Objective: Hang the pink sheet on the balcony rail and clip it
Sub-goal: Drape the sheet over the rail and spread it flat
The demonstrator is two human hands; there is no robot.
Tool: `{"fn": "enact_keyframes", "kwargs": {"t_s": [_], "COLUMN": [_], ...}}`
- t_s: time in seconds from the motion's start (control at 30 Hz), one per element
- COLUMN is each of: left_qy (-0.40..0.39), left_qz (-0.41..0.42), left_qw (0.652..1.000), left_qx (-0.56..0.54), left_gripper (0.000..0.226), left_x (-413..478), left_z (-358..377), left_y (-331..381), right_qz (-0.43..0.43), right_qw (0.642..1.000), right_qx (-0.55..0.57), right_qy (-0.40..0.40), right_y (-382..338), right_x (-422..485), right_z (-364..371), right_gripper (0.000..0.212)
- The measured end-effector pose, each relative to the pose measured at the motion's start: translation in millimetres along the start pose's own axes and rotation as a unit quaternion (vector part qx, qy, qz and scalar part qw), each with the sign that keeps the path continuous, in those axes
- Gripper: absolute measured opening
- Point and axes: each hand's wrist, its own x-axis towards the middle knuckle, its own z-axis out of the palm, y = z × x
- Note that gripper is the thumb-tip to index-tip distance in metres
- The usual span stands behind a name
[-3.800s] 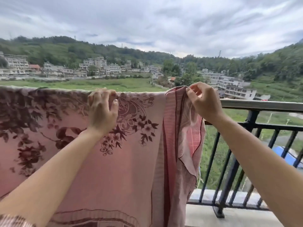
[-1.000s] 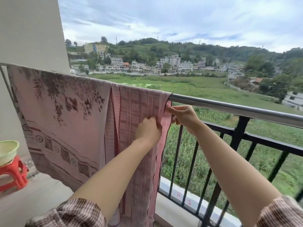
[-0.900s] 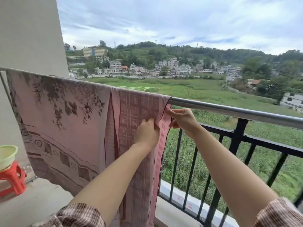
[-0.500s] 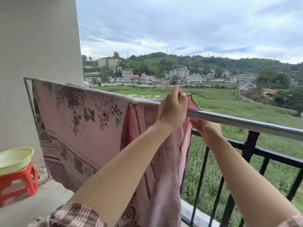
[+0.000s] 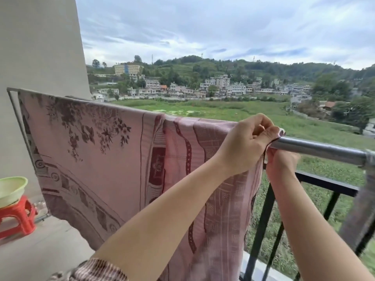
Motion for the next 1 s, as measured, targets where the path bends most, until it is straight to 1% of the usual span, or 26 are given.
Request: {"fn": "enact_keyframes", "kwargs": {"t_s": [0.07,0.1,0.13,0.2,0.27,0.33,0.37,0.43,0.5,0.6,0.67,0.73,0.77,0.8,0.83,0.87,0.9,0.97,1.0], "left_qy": [-0.033,-0.043,-0.041,-0.012,0.013,0.027,0.03,0.039,0.051,0.063,0.078,0.093,0.094,0.09,0.084,0.076,0.067,0.047,0.031], "left_qz": [0.018,0.016,0.009,-0.007,-0.019,-0.023,-0.026,-0.037,-0.051,-0.044,-0.029,-0.031,-0.041,-0.051,-0.059,-0.065,-0.069,-0.055,-0.041], "left_qw": [0.999,0.999,0.998,0.996,0.993,0.986,0.981,0.973,0.971,0.97,0.967,0.968,0.972,0.976,0.98,0.985,0.989,0.997,0.999], "left_qx": [0.012,0.029,0.051,0.089,0.115,0.164,0.192,0.225,0.229,0.229,0.241,0.23,0.211,0.189,0.168,0.143,0.108,0.021,-0.018], "left_gripper": [0.012,0.012,0.013,0.012,0.012,0.013,0.013,0.009,0.011,0.012,0.01,0.01,0.01,0.01,0.009,0.008,0.008,0.007,0.007], "left_x": [1.5,-0.8,-3.9,-11.9,-21.4,-29.3,-32.4,-36.4,-37.1,-34.9,-32.7,-32.3,-33.0,-34.5,-36.4,-38.1,-39.0,-37.7,-37.0], "left_z": [20.7,31.4,40.4,50.9,53.4,56.3,59.4,66.6,72.0,78.7,83.9,87.5,88.5,88.9,89.1,89.0,88.5,87.2,87.1], "left_y": [5.8,5.0,0.6,-13.4,-26.2,-32.6,-34.0,-35.9,-38.8,-41.8,-41.4,-38.2,-36.6,-35.0,-32.5,-28.4,-22.5,-4.8,4.1], "right_qz": [-0.023,-0.021,-0.011,0.02,0.026,0.007,-0.003,-0.026,-0.072,-0.124,-0.157,-0.161,-0.149,-0.135,-0.127,-0.141,-0.176,-0.244,-0.262], "right_qw": [0.998,0.996,0.994,0.984,0.959,0.93,0.914,0.884,0.848,0.803,0.787,0.773,0.772,0.787,0.815,0.844,0.862,0.876,0.881], "right_qx": [-0.058,-0.083,-0.105,-0.167,-0.256,-0.34,-0.376,-0.431,-0.487,-0.542,-0.555,-0.568,-0.569,-0.552,-0.516,-0.475,-0.445,-0.408,-0.389], "right_qy": [0.03,0.028,0.006,-0.065,-0.117,-0.141,-0.156,-0.178,-0.195,-0.217,-0.222,-0.232,-0.239,-0.242,-0.232,-0.205,-0.167,-0.086,-0.055], "right_y": [-12.2,-15.8,-14.7,-8.9,-6.8,-10.3,-12.5,-14.5,-16.1,-25.3,-32.8,-39.2,-41.8,-44.9,-47.5,-50.7,-53.7,-58.5,-60.2], "right_x": [2.1,2.0,3.4,4.0,6.4,6.8,4.3,-2.8,-10.3,-22.7,-28.3,-28.8,-28.7,-30.4,-31.5,-34.1,-36.6,-45.1,-49.6], "right_z": [-15.9,-24.8,-35.1,-55.7,-73.0,-82.5,-84.8,-88.4,-94.5,-104.7,-108.2,-106.6,-105.1,-103.2,-101.6,-99.6,-97.4,-93.1,-90.4], "right_gripper": [0.015,0.017,0.017,0.017,0.02,0.031,0.033,0.026,0.02,0.022,0.018,0.016,0.015,0.015,0.015,0.015,0.015,0.016,0.019]}}
